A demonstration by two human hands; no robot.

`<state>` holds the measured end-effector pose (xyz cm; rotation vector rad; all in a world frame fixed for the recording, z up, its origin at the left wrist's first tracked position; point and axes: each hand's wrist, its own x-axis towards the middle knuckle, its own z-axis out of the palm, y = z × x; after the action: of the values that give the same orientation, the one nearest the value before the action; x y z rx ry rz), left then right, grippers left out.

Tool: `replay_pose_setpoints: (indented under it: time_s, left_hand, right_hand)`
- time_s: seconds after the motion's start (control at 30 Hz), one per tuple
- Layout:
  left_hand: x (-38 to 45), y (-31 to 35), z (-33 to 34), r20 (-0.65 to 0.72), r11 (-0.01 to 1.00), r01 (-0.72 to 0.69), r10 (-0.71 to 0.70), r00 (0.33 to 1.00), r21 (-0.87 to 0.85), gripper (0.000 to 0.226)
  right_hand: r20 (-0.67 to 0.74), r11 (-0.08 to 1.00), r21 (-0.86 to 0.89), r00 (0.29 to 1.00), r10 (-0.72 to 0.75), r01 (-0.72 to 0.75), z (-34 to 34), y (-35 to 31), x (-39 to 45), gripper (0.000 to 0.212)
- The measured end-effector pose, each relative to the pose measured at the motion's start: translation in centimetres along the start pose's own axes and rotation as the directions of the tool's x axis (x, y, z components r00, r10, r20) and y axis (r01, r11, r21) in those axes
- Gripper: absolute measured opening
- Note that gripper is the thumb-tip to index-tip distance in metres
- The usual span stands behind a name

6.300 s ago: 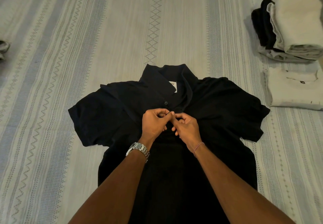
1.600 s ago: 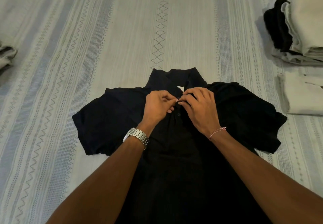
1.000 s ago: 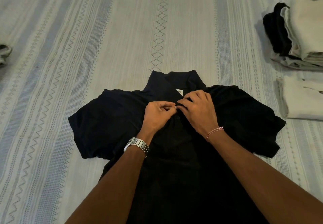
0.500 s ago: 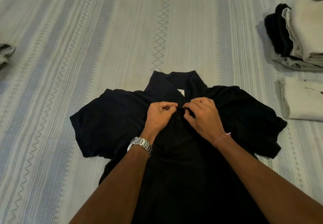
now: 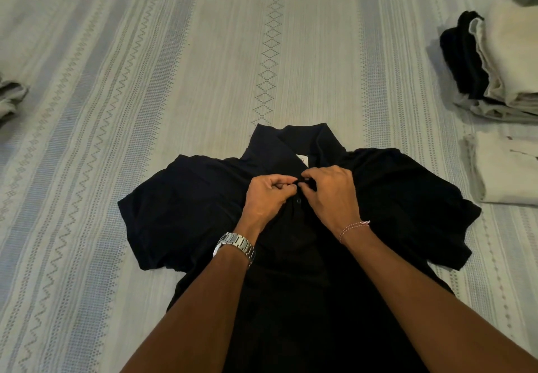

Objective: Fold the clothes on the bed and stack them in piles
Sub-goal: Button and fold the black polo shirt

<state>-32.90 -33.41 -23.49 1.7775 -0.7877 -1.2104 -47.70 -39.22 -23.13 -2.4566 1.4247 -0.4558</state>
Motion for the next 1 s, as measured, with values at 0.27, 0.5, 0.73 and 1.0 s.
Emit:
replay_pose_setpoints:
  time_s: [0.27, 0.5, 0.73, 1.0]
  left_hand:
    - [0.3, -0.4, 0.2, -0.014, 0.995, -0.040, 0.042, 0.999, 0.089, 0.016]
    - [0.6, -0.5, 0.1, -0.012, 0.992, -0.060, 0.062, 0.998, 0.110, 0.012]
    - [0.5, -0.6, 0.2, 0.003, 0.984, -0.100, 0.101, 0.995, 0.148, 0.011]
    - [0.3, -0.7, 0.8, -0.060, 0.957, -0.149, 0.169, 0.984, 0.251, 0.009]
  right_hand:
    - [0.070, 0.993, 0.044, 0.992, 0.106, -0.109, -0.1, -0.4, 0.5, 0.023]
    - [0.126, 0.976, 0.140, 0.981, 0.151, -0.168, -0.1, -0.4, 0.8, 0.024]
    - [0.207, 0.973, 0.208, 0.977, 0.058, -0.102, -0.9, 0.9, 0.8, 0.023]
    - [0.402, 0.970, 0.228, 0.915, -0.018, -0.081, -1.9, 2.0, 2.4, 0.024]
